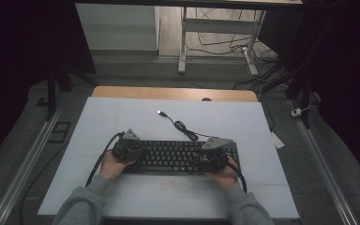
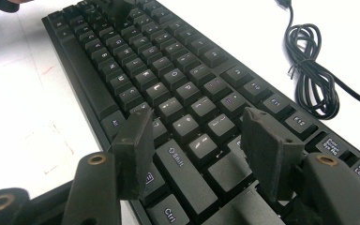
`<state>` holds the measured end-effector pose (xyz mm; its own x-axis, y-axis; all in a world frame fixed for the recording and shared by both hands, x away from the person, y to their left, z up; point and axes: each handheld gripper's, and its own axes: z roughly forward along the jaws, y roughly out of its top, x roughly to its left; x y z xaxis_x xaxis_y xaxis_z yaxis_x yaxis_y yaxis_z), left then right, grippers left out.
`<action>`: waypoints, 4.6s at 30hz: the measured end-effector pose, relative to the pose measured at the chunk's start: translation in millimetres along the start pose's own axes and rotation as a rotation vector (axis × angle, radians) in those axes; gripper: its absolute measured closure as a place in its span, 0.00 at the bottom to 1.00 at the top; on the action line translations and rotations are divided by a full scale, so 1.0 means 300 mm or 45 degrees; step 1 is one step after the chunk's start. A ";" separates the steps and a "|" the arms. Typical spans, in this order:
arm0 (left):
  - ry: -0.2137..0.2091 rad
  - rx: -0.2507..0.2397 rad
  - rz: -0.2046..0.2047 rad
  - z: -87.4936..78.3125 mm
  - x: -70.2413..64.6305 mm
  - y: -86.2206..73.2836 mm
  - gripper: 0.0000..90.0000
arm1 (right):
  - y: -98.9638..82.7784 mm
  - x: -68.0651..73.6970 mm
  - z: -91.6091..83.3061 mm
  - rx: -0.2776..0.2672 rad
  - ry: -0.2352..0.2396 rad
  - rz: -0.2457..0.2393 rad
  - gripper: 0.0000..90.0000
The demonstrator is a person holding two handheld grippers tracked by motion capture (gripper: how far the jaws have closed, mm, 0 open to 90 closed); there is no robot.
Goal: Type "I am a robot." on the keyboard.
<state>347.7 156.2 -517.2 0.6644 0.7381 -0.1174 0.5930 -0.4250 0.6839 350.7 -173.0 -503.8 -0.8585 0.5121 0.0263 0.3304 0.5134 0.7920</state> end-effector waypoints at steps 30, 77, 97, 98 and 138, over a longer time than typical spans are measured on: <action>0.023 -0.034 -0.001 -0.016 -0.002 0.001 0.98 | 0.001 0.000 -0.004 -0.005 -0.001 0.002 0.50; 0.044 -0.113 -0.105 -0.165 0.035 -0.085 0.47 | 0.001 -0.002 -0.006 -0.015 -0.002 0.005 0.50; 0.044 -0.099 -0.104 -0.160 0.035 -0.090 0.45 | 0.021 0.013 -0.001 -0.037 0.016 0.000 0.50; 0.043 -0.098 -0.104 -0.160 0.034 -0.090 0.45 | 0.024 0.014 0.001 -0.039 0.021 -0.001 0.50; 0.043 -0.079 -0.088 -0.144 0.028 -0.089 0.44 | 0.133 0.047 0.161 0.049 0.072 -0.011 1.00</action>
<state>317.6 196.4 -505.4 0.6065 0.7823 -0.1419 0.6068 -0.3402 0.7184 370.6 -112.1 -501.2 -0.8818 0.4685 0.0544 0.3366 0.5443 0.7684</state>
